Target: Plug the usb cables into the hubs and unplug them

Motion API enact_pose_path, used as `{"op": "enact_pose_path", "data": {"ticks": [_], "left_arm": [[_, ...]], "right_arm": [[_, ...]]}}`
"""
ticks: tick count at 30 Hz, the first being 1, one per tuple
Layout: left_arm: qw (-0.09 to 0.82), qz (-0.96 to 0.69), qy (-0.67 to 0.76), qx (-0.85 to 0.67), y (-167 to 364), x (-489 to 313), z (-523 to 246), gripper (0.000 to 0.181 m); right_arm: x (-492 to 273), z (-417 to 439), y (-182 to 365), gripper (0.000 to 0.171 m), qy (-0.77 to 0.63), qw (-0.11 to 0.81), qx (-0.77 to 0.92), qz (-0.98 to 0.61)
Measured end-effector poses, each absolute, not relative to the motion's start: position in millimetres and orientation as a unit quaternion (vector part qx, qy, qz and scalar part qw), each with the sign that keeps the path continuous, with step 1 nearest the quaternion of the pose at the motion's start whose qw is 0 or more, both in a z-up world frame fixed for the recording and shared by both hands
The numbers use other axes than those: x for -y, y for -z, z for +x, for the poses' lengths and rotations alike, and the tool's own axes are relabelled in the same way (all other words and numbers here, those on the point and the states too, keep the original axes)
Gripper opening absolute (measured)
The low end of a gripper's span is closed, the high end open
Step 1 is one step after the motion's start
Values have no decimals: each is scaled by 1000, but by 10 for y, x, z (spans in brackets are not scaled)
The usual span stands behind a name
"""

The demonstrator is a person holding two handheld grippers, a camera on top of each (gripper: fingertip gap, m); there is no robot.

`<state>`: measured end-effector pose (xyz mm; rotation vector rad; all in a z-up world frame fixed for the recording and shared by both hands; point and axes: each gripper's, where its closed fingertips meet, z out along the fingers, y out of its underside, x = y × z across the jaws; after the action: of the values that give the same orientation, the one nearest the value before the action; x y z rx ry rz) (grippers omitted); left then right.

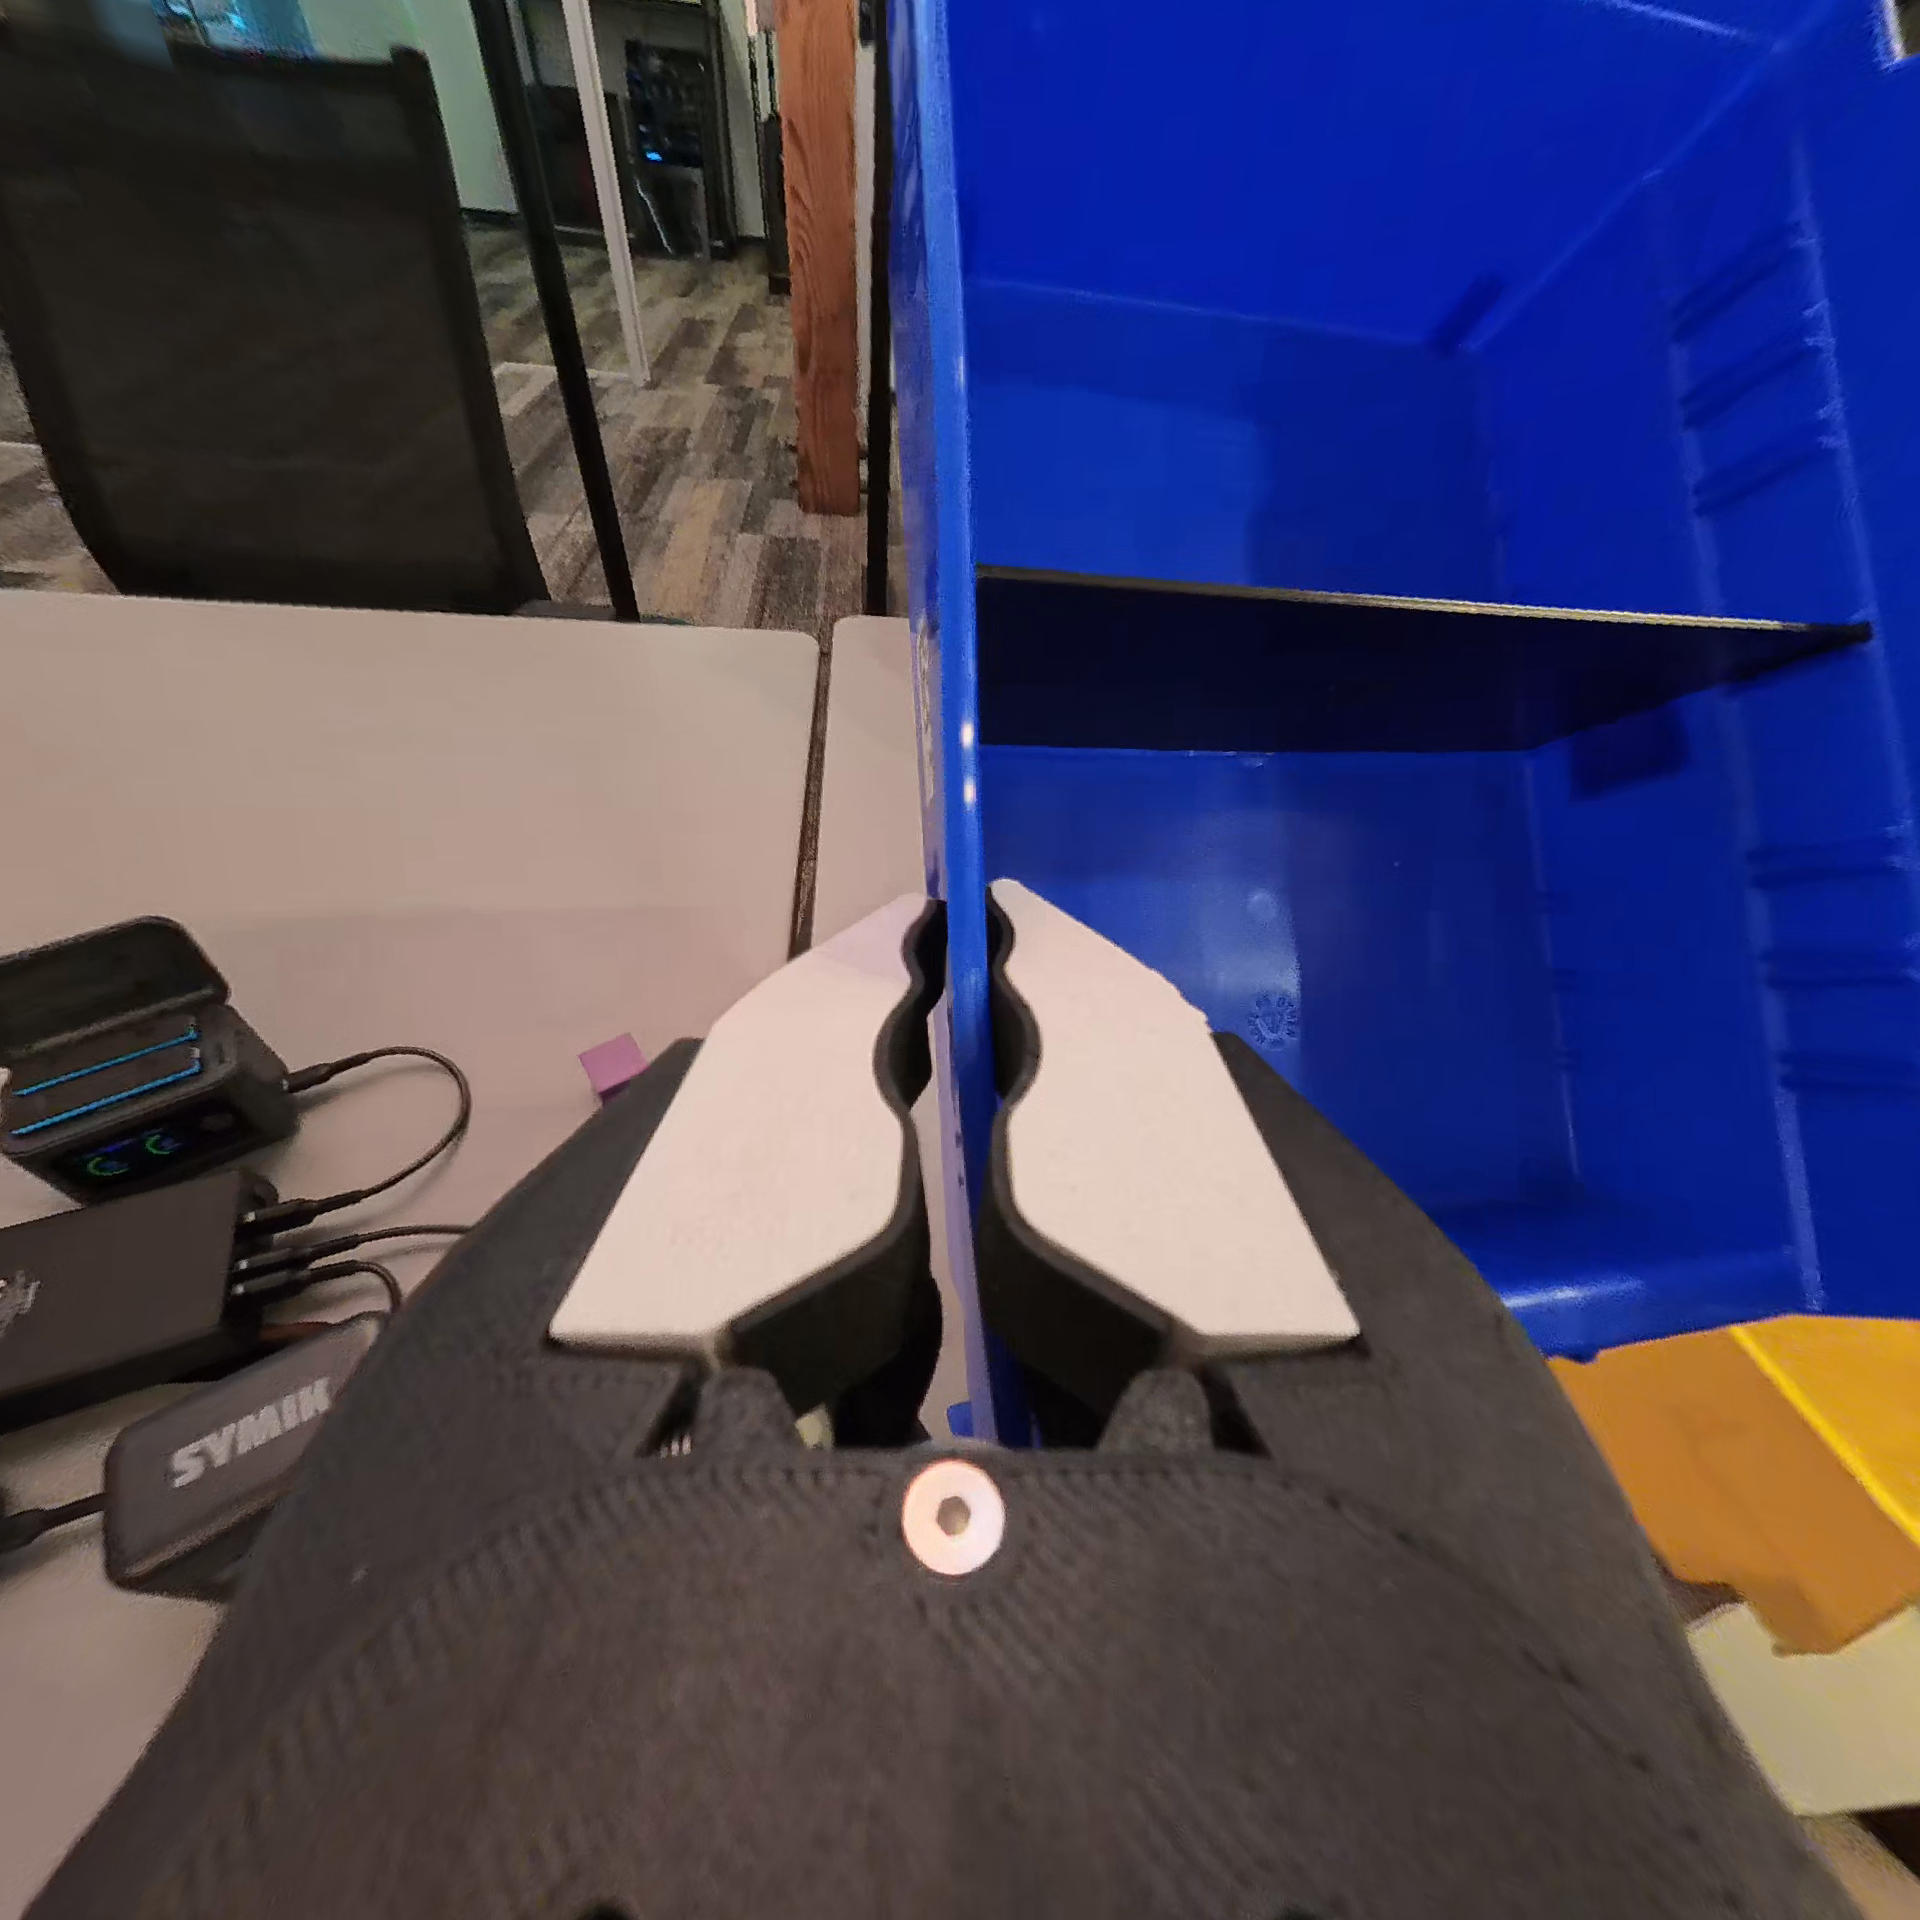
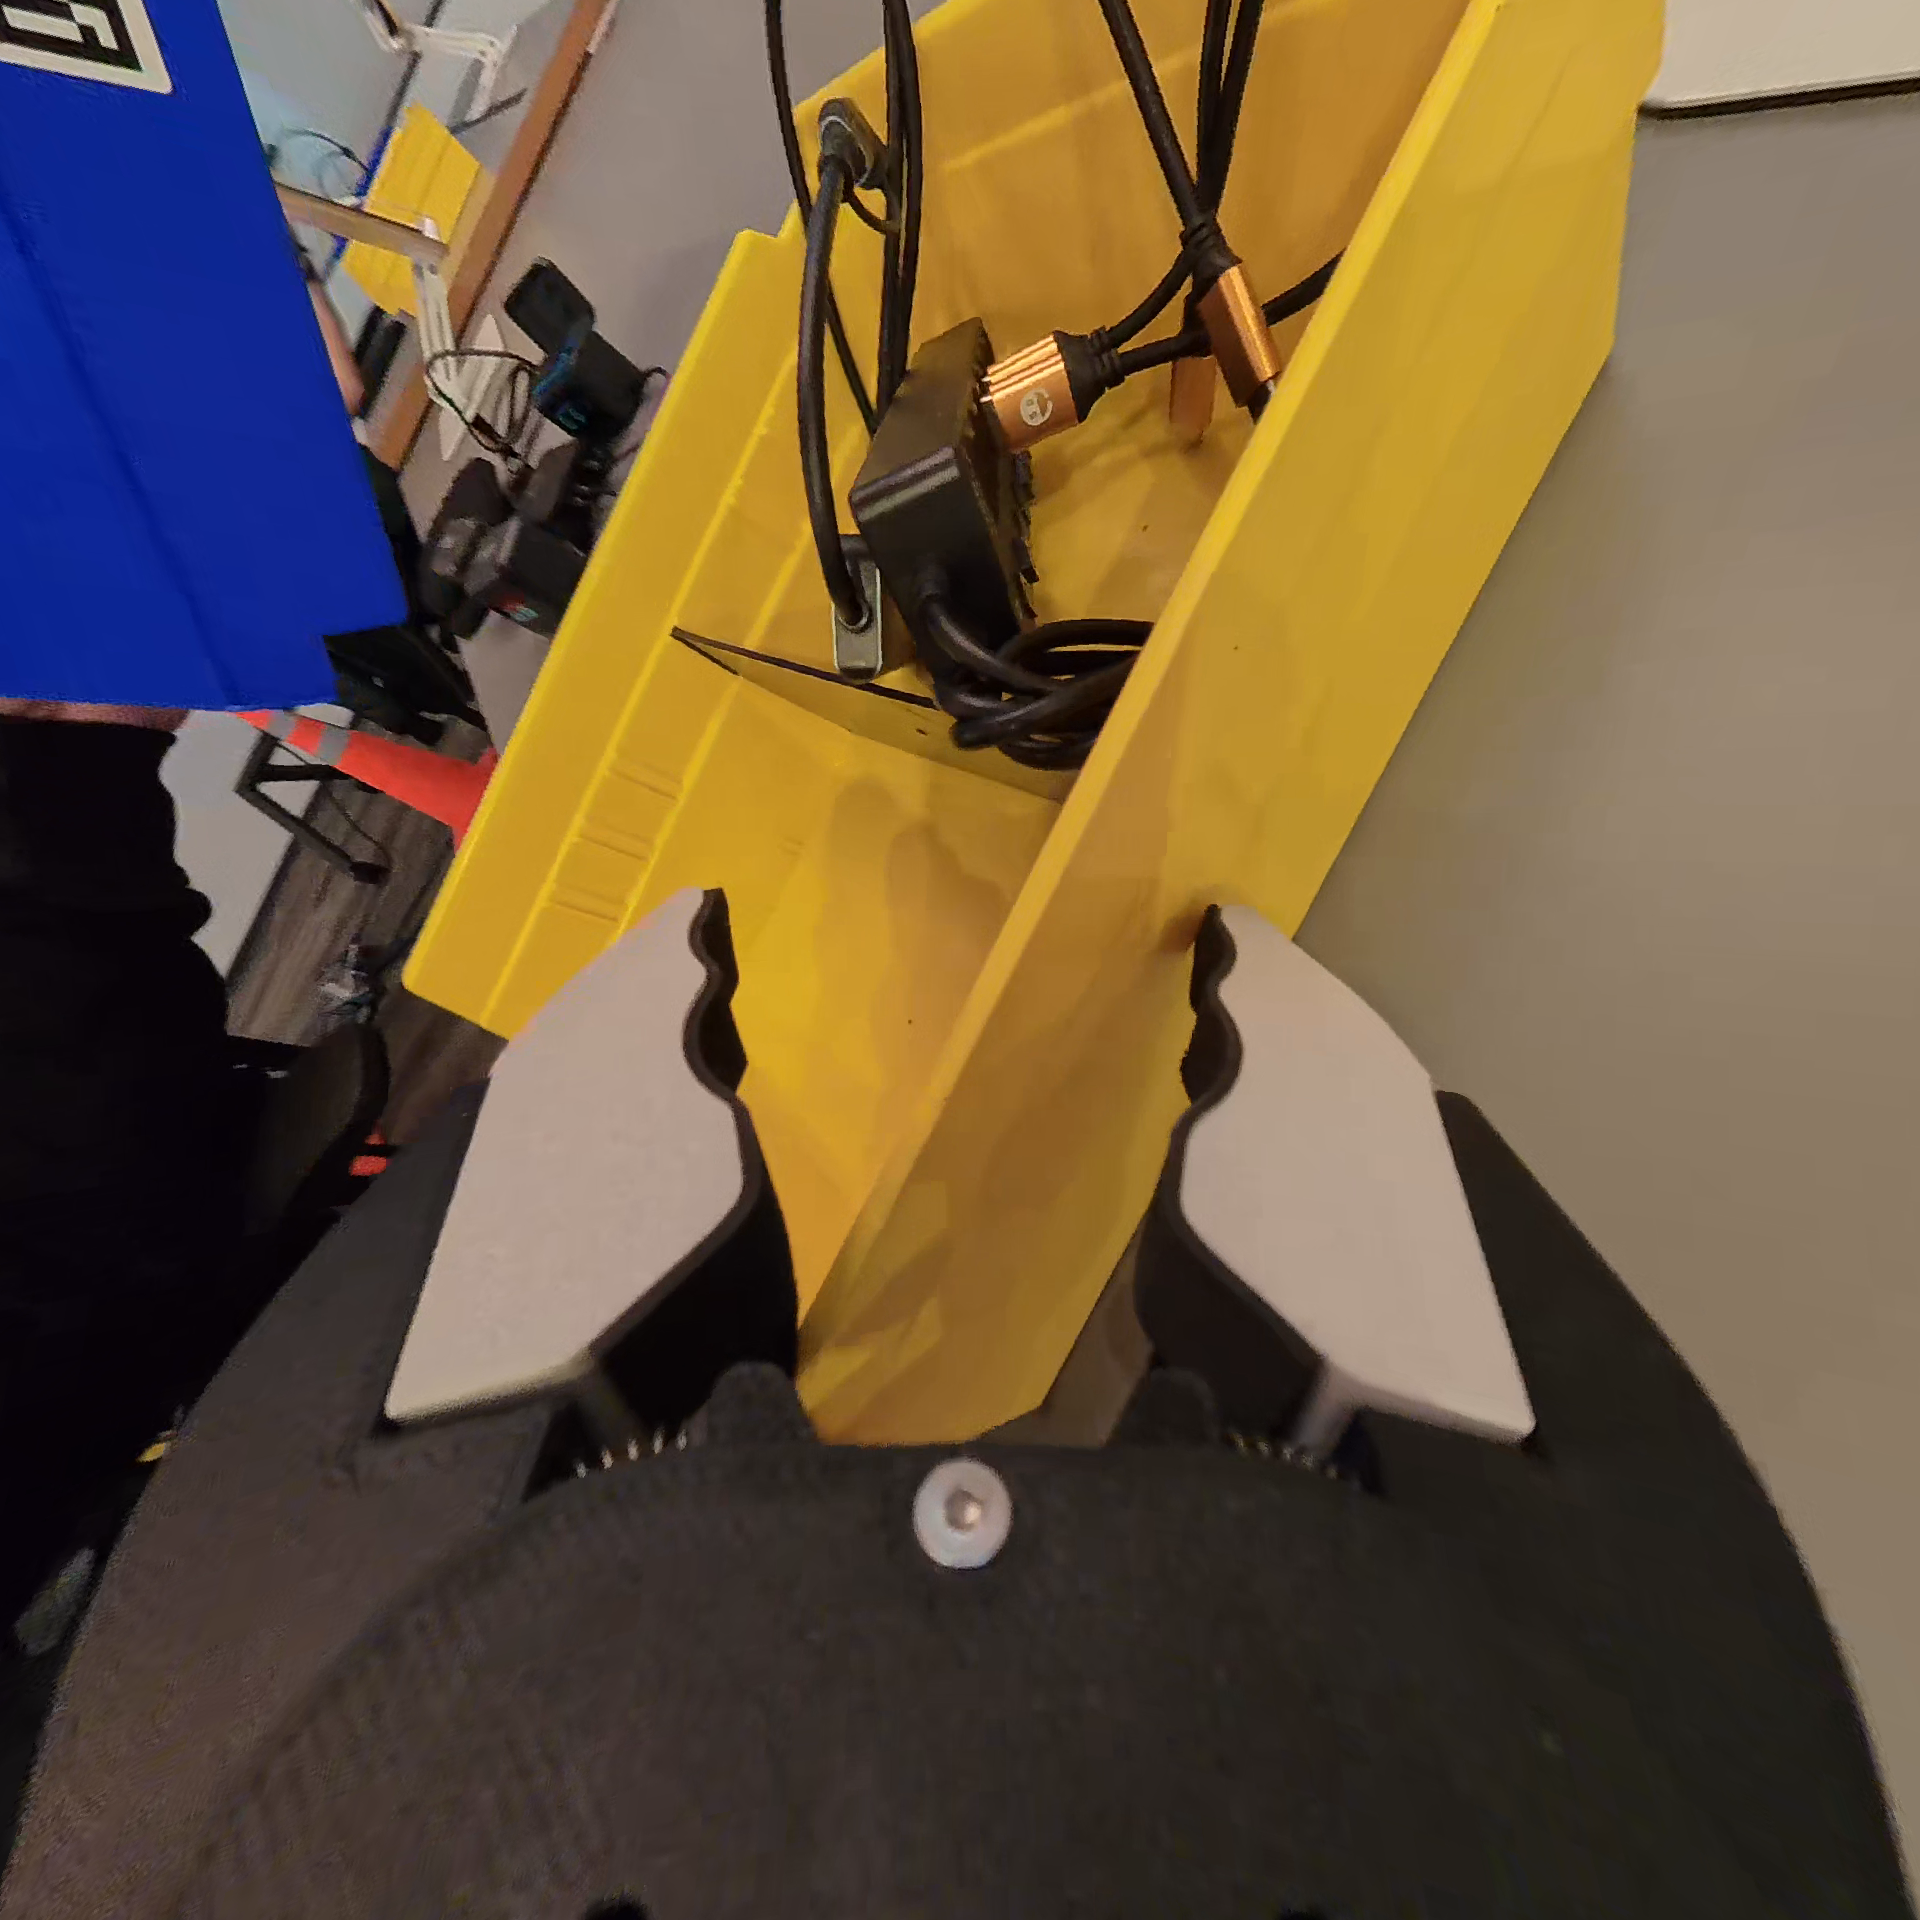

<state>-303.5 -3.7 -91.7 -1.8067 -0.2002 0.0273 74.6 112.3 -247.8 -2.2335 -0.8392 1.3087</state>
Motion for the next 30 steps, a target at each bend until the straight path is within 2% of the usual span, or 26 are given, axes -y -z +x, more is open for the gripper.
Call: {"op": "enact_pose_path", "data": {"ticks": [9, 13, 18, 22, 26, 30], "left_arm": [[662, -743, -33, 91, 401, 258, -3060, 5], [679, -730, -19, 77, 227, 242, -2860, 5], [686, -726, 24, 40, 175, -14, -2314, 5], [675, -735, 60, 3, 283, -390, -1695, 5], [647, -755, 101, -33, 534, -793, -995, 5], [606, -780, 132, -81, 863, -1143, -272, 6]], "right_arm": [[-820, 44, 2396, 102, -535, 177, 318, -762], [-708, -35, 2312, 104, -563, 154, 332, -741], [-905, 316, 1967, 106, -570, 214, 324, -725], [-1028, 863, 1523, 99, -565, 292, 340, -693], [-1004, 1454, 1126, 95, -568, 364, 331, -660], [-821, 1820, 1041, 99, -551, 394, 323, -661]]}}
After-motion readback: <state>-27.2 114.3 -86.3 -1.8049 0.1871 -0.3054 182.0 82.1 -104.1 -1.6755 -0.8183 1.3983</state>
